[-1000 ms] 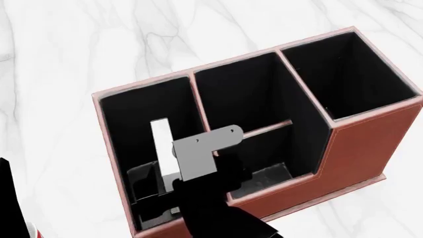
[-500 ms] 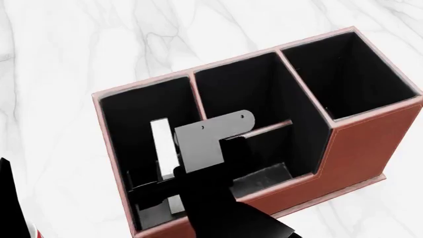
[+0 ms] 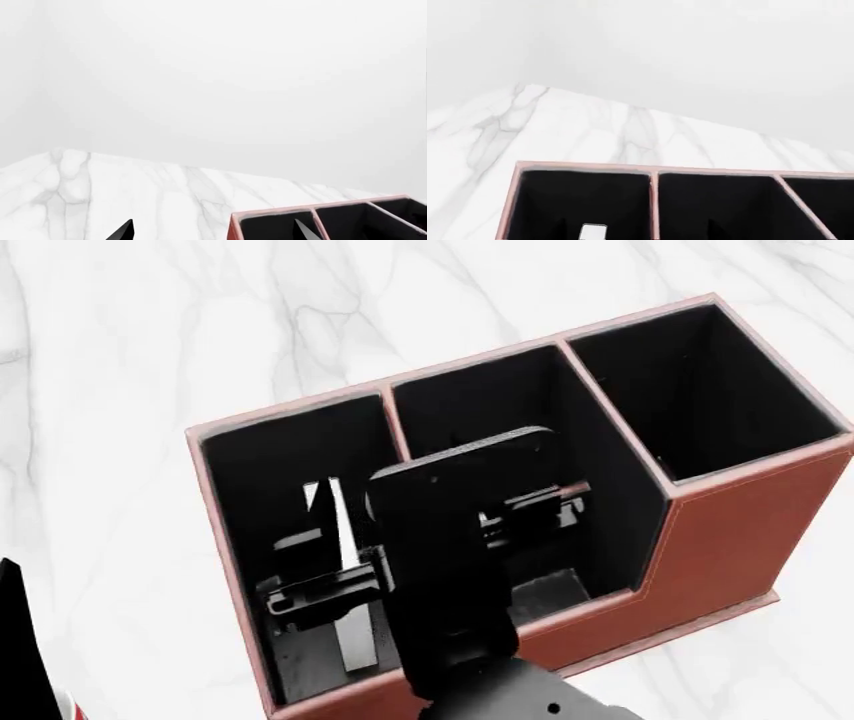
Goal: Pick up the book and place it in the left compartment of the caddy.
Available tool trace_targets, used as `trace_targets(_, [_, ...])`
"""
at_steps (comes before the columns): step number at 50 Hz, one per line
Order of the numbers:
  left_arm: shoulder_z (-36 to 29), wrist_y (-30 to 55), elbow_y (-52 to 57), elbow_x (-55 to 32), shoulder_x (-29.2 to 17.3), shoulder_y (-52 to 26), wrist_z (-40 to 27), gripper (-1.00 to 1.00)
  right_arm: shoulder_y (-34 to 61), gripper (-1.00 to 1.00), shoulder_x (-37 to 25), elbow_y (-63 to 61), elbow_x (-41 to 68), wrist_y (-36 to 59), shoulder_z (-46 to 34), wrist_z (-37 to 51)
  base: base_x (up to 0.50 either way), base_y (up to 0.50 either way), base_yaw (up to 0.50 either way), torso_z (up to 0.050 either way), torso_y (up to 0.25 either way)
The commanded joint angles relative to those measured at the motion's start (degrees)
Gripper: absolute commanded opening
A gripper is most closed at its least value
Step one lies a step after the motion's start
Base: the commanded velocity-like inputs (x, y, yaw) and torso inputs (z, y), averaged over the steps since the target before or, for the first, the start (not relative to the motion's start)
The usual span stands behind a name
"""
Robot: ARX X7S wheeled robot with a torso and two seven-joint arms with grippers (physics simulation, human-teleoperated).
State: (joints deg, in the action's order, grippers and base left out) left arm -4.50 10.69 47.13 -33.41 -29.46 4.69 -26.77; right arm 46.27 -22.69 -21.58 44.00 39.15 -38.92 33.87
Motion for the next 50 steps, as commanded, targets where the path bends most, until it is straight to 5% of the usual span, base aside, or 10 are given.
trace_targets(1, [-0.4,0.1,0.3,0.3,-0.1,-0.1,-0.3,1.00,-2.0,1.00,-5.0,-10.0,-2.9,0.1,1.1,5.9,0.00,0.00,0.00,0.000,0.000])
trace_targets(32, [-7.5,3.1,1.4,7.0,0.2,-1.9,-0.7,1.00,-21.3,1.00,-14.5,-23.9,-22.1,-11.6,-6.0,18.9,0.00,0.00,0.00,0.000,0.000])
trace_targets(50, [-6.6,3.3,2.1,6.5,-1.1,-1.8,-0.9,1.00,-26.7,1.00,-17.5,-23.6,-21.5,-16.1,-3.0,21.9,0.00,0.00,0.00,0.000,0.000])
